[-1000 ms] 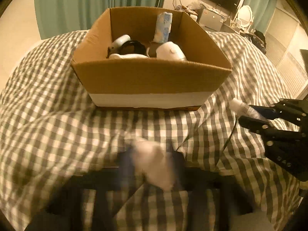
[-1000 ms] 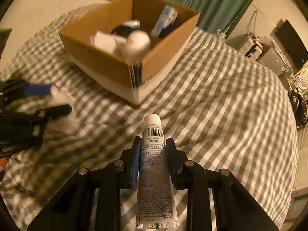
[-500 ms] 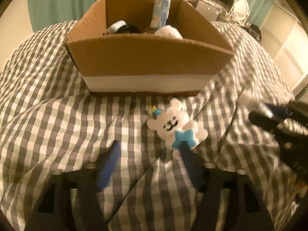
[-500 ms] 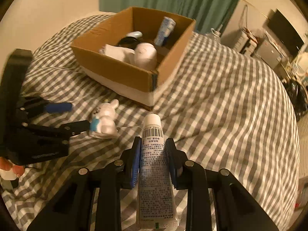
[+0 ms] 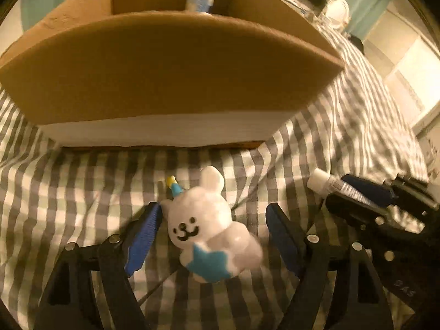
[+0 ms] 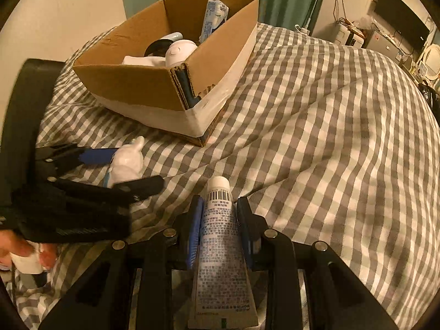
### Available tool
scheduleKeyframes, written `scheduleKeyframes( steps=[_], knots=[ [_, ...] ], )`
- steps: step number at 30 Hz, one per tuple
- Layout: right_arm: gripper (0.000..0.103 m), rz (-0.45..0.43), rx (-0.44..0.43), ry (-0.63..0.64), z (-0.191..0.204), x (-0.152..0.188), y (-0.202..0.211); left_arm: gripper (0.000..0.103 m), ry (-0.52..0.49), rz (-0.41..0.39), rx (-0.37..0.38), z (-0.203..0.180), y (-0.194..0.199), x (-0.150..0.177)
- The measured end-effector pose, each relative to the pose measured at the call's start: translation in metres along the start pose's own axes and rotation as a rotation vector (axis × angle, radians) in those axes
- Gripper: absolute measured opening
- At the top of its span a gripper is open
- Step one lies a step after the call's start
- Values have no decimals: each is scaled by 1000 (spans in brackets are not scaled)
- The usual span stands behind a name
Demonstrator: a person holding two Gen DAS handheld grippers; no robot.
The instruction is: Organize objects
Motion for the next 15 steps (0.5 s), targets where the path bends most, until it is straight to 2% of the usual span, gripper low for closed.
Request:
scheduleKeyframes(
  steps=[1,2,9,15],
  knots=[
    [25,-1,2,2,1,0,1,56,-18,8,-3,-2,-1,2],
    [25,-4,7,6,2,-1,2,48,-39,14,2,-4,0,3],
    [25,-29,34,12,5,-1,14,47,-106,-1,-70,-8,33,11],
    [25,-88,87,7,15,-4,41,47,-100,-101,-58,-7,87,14]
  ],
)
Point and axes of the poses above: each gripper's, at about its wrist camera, not at the fingertips, and y roughly against the way its jaws point, z to its left, x to its underside, the point moved 8 cm from there along -y, roughly the way its jaws point, and after that the axes turned 10 degrees about x, right-handed, at the moved point
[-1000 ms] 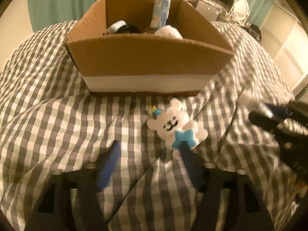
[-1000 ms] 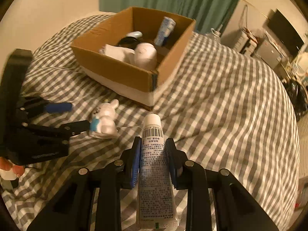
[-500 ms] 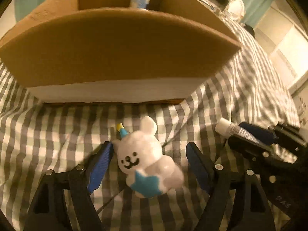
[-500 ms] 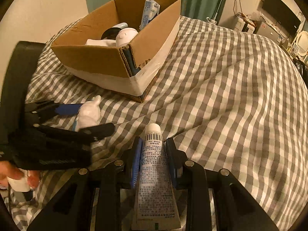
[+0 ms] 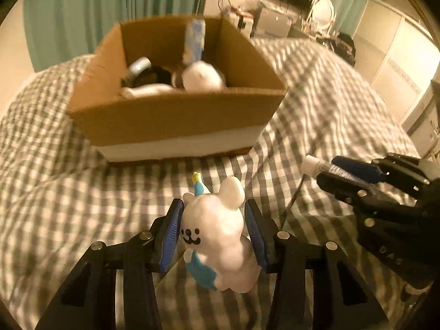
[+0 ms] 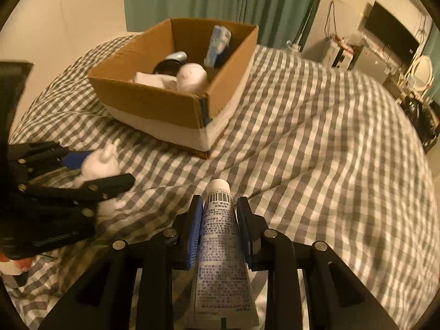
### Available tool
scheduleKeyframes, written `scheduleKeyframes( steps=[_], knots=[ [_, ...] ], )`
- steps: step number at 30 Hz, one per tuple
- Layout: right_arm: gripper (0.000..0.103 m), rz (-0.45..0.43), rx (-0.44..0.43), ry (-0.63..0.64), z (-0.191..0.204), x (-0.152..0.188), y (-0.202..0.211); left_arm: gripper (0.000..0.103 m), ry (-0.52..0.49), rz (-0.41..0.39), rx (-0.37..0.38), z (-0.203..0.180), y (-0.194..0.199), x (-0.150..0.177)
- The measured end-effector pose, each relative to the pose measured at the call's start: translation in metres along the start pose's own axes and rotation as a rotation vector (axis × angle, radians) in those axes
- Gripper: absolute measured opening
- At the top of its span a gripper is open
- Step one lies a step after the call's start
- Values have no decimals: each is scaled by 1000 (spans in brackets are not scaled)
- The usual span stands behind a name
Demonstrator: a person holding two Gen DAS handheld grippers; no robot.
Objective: Organize objects
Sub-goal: 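Drop the bear plush with the left tool while the right tool drops the tube in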
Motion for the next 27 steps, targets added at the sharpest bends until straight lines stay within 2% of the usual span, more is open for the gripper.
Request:
scheduleKeyframes(
  steps=[5,6,16,22,27],
  knots=[
    [25,-44,5,-10,12,-4,25,47,0,-68,-15,7,41,-2],
    [25,-53,5,-11,16,-6,30,47,1,-77,-16,3,43,-13],
    [25,-171,33,-8,26,-39,86,47,-12,-161,-44,15,86,-35],
    [25,-245,16,-24,27,-74,110,47,-36,-214,-72,20,105,-63],
    [25,-289,-10,-48,29,-111,113,47,-43,-249,-85,29,109,-97]
  ],
)
Point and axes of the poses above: each gripper's, at about its wrist camera, not at the fingertips, and y roughly against the way its jaws point, z to its left, x to its underside, the point moved 8 cm from there along -y, roughly the way its jaws point, and after that the axes turned 10 degrees about x, right-handed, at the moved point
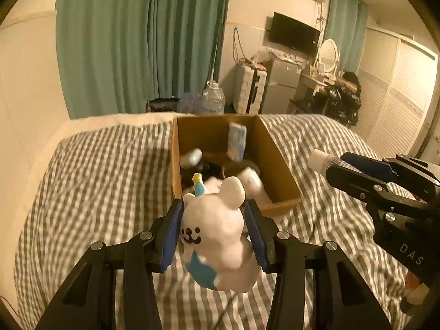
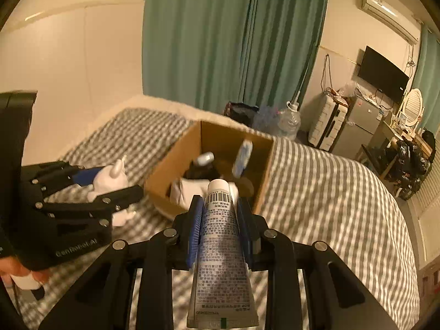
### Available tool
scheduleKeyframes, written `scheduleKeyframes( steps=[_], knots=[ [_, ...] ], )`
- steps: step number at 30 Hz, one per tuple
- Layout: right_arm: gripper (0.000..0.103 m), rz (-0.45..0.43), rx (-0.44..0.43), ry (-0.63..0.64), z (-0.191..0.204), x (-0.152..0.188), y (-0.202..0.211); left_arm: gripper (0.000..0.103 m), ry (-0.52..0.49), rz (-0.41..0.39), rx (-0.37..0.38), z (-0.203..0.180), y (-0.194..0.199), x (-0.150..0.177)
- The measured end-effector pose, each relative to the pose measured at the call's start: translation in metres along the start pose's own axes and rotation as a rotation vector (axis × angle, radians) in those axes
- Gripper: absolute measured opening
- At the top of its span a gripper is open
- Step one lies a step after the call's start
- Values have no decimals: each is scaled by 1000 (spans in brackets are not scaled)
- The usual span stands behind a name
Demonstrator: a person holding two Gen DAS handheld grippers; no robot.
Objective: Organize objects
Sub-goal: 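Drop the bear plush with the left tool while the right tool drops the tube in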
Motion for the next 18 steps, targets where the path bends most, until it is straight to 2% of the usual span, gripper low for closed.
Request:
scheduleKeyframes(
  steps=[5,9,14,18],
  knots=[
    [25,-24,-25,-31,0,-30,-19,47,-14,-39,-25,9,-16,-36],
    [25,-36,-47,-115,-11,-45,-39,47,-28,-52,-36,15,-38,-52],
    [25,2,-62,-174,-21,-49,-86,47,-14,-7,-32,30,-88,-60],
    [25,10,-62,-197,-24,-52,-124,47,-43,33,-29,37,-126,-62]
  ],
)
Point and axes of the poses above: each gripper's, at about its wrist camera, not at the fingertips, and y roughly against the way its jaws point, z to its left, x to its underside, the point moved 8 cm from there along -y, roughly the way its jaws point, and after that the axes turned 10 degrees about x, right-handed, at the moved point
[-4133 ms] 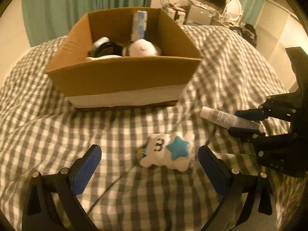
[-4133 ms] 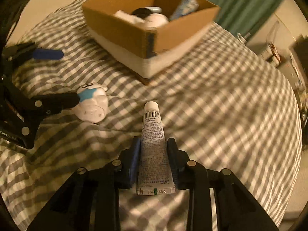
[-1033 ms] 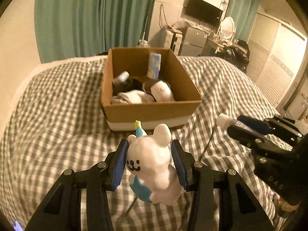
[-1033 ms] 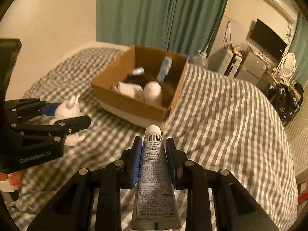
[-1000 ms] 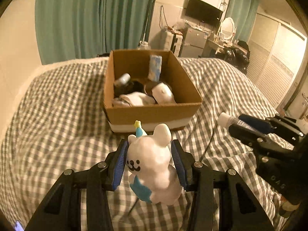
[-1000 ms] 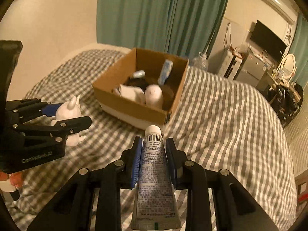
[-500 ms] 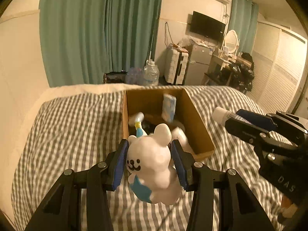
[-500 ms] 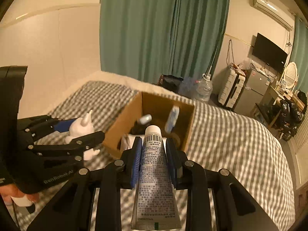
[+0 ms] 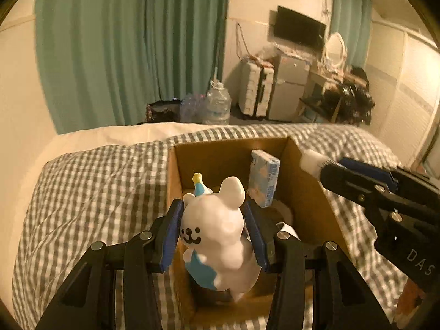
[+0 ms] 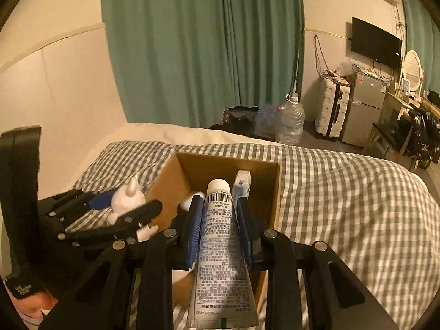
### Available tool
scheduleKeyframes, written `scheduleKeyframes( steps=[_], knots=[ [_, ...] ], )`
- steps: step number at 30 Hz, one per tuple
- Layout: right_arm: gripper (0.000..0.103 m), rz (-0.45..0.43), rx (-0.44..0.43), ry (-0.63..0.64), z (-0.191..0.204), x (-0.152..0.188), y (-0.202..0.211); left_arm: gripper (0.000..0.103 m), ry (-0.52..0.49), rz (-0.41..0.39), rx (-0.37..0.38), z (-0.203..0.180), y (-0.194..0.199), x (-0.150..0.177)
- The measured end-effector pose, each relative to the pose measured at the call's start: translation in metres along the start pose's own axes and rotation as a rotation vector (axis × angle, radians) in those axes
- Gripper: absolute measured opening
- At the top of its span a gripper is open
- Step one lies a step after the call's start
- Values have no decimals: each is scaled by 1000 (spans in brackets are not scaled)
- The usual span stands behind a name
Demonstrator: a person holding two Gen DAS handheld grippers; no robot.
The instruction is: Organize objects
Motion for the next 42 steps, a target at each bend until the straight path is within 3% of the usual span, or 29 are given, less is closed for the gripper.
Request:
scheduleKeyframes(
  steps=[9,19,21,23,29,33,35,42],
  knots=[
    [25,59,21,-26,-9,23,-66,47,18,58,28,12,-54,7],
    [26,66,17,-76,-20,30,-62,49,0,58,65,-5,-48,15],
    [41,68,23,-92,-23,31,-59,56,-11,52,55,-6,-42,14],
    [47,63,31,-110,-29,30,-56,67,-11,45,31,-1,-35,12],
    [69,53,52,-131,-40,24,-34,84,13,16,2,9,-7,5],
    [79,38,66,-112,-41,16,-10,86,13,-12,-19,7,20,-4],
    [82,32,88,-104,-42,12,4,95,5,-38,-45,4,39,-9],
    [91,-39,171,-70,-50,-4,72,99,10,-138,-87,-4,109,-23]
  ],
)
Point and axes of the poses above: each gripper's, at about its wrist camera, not at the fingertips, and y roughly against the way its jaws point, z to its left, x to its underside, the point moved 8 cm from there along -y, roughly the way its jaws point, and after that the axes turned 10 degrees about x, right-handed, at the moved point
